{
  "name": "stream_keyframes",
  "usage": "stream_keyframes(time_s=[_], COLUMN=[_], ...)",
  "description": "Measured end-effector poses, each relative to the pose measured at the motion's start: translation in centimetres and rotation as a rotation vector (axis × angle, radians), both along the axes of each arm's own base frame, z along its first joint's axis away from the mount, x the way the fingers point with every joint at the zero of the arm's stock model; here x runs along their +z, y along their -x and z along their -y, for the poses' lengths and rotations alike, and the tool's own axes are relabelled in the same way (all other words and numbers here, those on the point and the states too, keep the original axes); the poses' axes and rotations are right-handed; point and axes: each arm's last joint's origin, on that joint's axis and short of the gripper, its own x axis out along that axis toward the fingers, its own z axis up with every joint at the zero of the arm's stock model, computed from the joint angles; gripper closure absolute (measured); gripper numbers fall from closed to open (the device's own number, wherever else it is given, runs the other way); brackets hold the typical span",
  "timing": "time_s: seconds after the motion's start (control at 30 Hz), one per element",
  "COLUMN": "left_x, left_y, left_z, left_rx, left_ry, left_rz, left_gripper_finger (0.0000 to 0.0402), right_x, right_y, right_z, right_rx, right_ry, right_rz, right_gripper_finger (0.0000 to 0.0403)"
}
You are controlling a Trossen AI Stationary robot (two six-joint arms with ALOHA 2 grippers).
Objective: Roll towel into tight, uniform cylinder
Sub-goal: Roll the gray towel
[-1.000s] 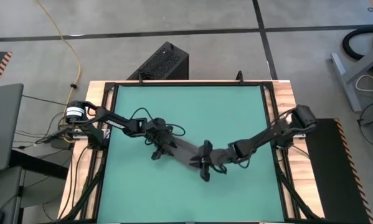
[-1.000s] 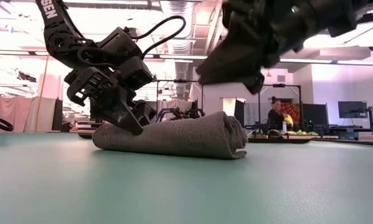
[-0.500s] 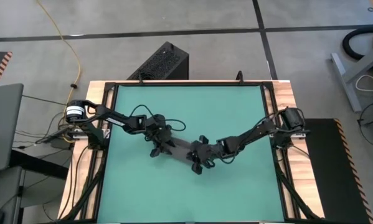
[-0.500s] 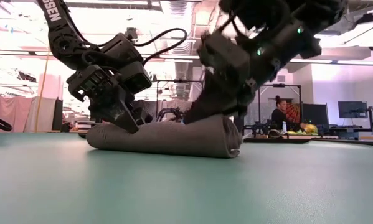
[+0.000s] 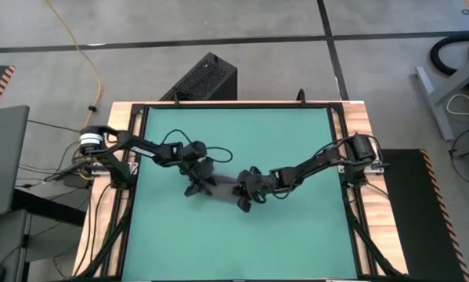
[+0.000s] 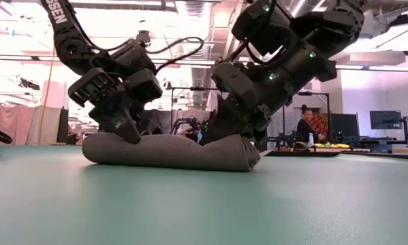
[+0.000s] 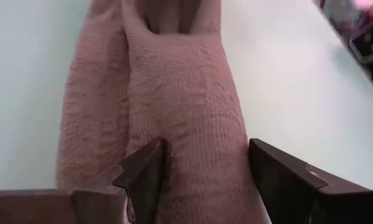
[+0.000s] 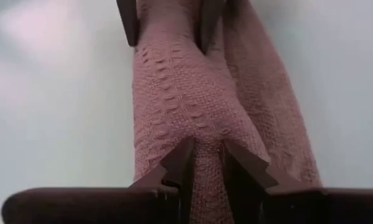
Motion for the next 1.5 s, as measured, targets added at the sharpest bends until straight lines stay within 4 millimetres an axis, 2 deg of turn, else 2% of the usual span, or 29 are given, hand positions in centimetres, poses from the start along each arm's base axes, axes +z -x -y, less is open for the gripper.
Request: stream_keyframes(time_s=[0.17, 0.27, 0.43, 0.53, 0.67, 0.77, 0.93, 1.1, 1.37, 1.5], left_x=[2.4, 4.1, 6.2, 6.7, 5.7, 4.7, 2.1, -0.2, -0.1, 0.8], left_y=[0.5, 0.8, 1.8, 1.7, 1.1, 0.7, 0.1, 0.0, 0.8, 1.4], left_z=[-1.0, -1.2, -1.2, -0.4, 1.3, 1.6, 0.9, -0.2, -0.8, -1.4], left_rx=[0.039, 0.063, 0.101, 0.073, 0.029, 0.029, 0.071, 0.064, 0.013, 0.040], left_ry=[-0.043, -0.084, -0.154, -0.156, -0.223, -0.256, -0.324, -0.258, -0.048, -0.033], left_rz=[0.083, 0.137, 0.174, 0.199, 0.165, 0.136, 0.045, -0.038, -0.071, -0.072], left_gripper_finger=[0.0182, 0.0182, 0.0182, 0.0182, 0.0182, 0.0182, 0.0182, 0.0182, 0.0182, 0.0182], right_x=[-1.4, -1.5, -1.6, -1.7, -1.3, -1.1, -1.3, -1.4, -1.6, -1.6], right_y=[-0.2, -0.2, -0.1, -0.1, -0.2, -0.3, -0.1, 0.1, 0.2, 0.1], right_z=[0.1, 0.1, 0.1, 0.4, 0.6, 0.3, 0.2, -0.1, 0.2, 0.9], right_rx=[-0.026, -0.030, -0.039, -0.088, -0.151, -0.175, -0.218, -0.151, -0.064, -0.057], right_ry=[-0.021, -0.022, -0.029, -0.072, -0.141, -0.180, -0.225, -0.166, -0.162, -0.197], right_rz=[-0.023, -0.029, -0.029, -0.034, 0.002, 0.032, -0.001, -0.030, -0.071, -0.080], right_gripper_finger=[0.0296, 0.0296, 0.0296, 0.0296, 0.0296, 0.0296, 0.0296, 0.0296, 0.0296, 0.0296])
